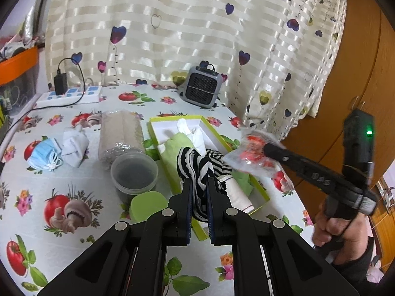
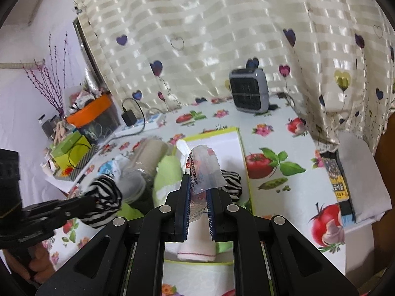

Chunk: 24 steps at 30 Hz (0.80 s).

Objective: Organize soft objects
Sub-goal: 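Carry the striped sock and plastic bag with both grippers over the yellow box, then open the right gripper to drop the bag while the left gripper releases the sock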

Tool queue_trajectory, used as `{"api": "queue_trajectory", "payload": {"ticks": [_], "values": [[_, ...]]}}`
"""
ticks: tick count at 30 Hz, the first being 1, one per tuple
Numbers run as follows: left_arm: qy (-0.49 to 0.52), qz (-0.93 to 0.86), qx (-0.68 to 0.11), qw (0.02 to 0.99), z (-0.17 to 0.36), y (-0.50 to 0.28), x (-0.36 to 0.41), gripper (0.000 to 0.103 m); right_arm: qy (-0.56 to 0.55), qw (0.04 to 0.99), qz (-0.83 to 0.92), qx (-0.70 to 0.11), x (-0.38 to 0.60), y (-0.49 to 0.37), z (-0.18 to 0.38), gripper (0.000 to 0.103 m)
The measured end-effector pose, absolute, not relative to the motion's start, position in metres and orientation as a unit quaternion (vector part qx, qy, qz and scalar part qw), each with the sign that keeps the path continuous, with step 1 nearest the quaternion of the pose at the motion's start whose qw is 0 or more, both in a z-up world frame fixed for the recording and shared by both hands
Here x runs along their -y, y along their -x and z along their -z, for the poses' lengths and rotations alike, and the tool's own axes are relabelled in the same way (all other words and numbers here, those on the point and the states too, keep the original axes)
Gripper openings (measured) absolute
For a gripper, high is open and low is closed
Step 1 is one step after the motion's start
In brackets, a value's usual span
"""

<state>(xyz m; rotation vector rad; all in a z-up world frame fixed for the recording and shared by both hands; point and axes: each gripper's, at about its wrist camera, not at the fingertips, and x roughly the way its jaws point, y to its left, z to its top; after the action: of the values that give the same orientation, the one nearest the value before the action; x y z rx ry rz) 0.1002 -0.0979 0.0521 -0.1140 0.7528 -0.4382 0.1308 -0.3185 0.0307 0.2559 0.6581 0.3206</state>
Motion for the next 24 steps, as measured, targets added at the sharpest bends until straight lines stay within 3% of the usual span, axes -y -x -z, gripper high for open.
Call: {"api": "queue_trajectory", "payload": {"ticks": [9, 21, 24], "values": [[0.055, 0.214, -0.374, 0.901, -0.045, -0.112, 0.103, 0.01, -0.106, 0.909, -0.148, -0.374, 0.308, -0.193, 0.013, 0.013], [0.058, 0.22, -0.383, 0.895, -0.039, -0.136, 0.115, 0.01, -0.105, 0.901, -0.167, -0.387, 0.301, -0.243, 0.025, 0.013], [0.057, 0.225, -0.383, 0.894, -0.039, -0.138, 0.118, 0.01, -0.097, 0.899, -0.156, -0.397, 0.303, -0.242, 0.026, 0.018]]}}
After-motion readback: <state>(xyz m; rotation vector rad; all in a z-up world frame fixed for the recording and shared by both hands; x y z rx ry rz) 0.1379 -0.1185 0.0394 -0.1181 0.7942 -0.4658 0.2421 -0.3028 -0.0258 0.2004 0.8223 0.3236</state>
